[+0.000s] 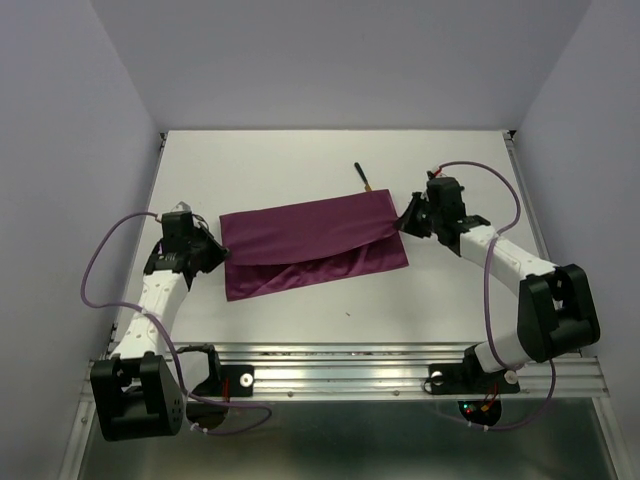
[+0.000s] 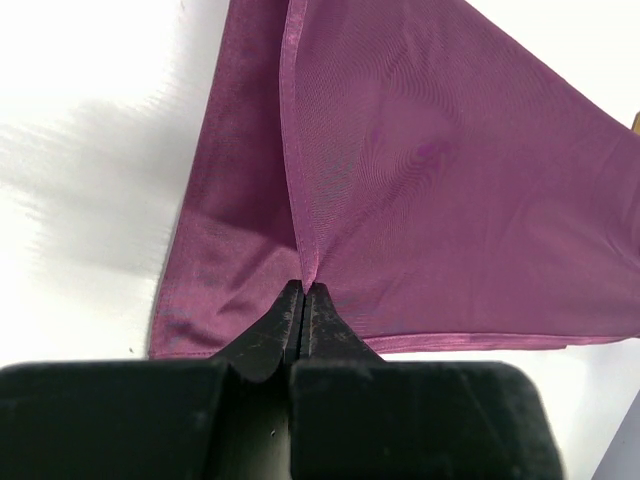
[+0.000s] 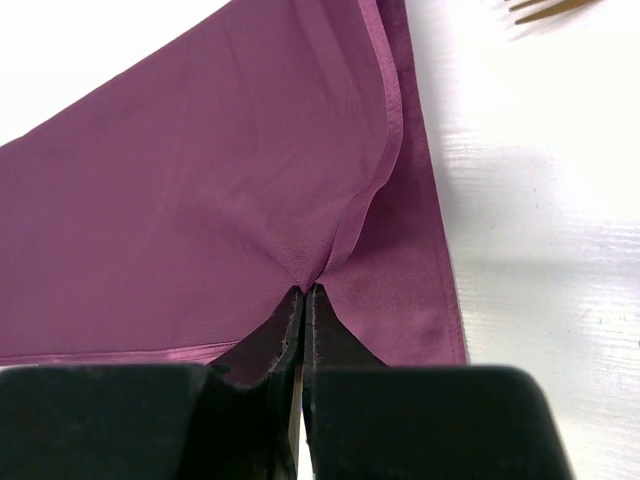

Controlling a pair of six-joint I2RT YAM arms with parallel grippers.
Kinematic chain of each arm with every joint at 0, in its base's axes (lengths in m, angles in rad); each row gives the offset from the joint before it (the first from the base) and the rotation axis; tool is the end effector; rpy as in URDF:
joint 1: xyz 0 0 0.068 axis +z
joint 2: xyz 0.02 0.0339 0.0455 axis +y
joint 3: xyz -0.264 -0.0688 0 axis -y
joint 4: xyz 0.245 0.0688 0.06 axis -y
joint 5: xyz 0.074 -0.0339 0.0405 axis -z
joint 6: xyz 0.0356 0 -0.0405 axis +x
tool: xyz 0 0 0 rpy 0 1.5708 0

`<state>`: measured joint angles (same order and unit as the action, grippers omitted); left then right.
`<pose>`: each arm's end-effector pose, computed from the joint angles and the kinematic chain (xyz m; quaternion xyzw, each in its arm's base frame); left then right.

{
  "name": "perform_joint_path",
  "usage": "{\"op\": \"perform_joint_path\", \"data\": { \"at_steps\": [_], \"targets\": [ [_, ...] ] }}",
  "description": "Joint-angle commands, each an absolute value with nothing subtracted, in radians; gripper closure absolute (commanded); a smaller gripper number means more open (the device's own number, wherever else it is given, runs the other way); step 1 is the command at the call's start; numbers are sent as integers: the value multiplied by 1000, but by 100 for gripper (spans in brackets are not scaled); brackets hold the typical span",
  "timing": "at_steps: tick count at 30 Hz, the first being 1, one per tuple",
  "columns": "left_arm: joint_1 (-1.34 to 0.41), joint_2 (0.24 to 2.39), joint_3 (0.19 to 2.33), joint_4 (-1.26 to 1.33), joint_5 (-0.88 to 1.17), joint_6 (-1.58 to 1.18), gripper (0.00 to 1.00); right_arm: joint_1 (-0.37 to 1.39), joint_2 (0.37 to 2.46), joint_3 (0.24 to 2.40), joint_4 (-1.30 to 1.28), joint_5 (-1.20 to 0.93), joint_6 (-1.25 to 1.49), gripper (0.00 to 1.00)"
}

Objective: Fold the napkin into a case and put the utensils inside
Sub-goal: Fold and flatten the napkin at the center of the board.

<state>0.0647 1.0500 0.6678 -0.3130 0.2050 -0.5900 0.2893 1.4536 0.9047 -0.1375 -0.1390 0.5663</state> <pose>0.2219 0.0071 0.2371 -0.2486 0.8670 -0.1990 0.3832 0.2995 0.0943 0.2298 0.0950 0.8971 0.2342 0.3624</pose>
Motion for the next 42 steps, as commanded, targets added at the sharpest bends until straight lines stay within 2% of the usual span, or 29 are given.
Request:
{"op": "perform_joint_path", "data": {
  "at_steps": [1,20,37,39,40,41,42],
  "targets": [
    [58,1006,660,-357,189,-617,100,295,1436,884,-92,-106,575,99],
    [40,1051,586,-356,150,-719,100,295,1557,831,-38,-54,589,99],
    [29,1075,584,-354,150,-719,98,295,1545,804,-43,-29,574,99],
    [29,1068,589,-356,164,-716,86,295,1545,808,-57,-25,568,81],
    [29,1062,594,-357,169,-712,64,295,1540,813,-67,-17,561,62],
    [29,1057,597,-359,170,-709,53,295,1537,821,-75,-8,558,52],
    [29,1052,603,-364,169,-707,49,295,1534,821,-83,-8,552,45]
  ]
}}
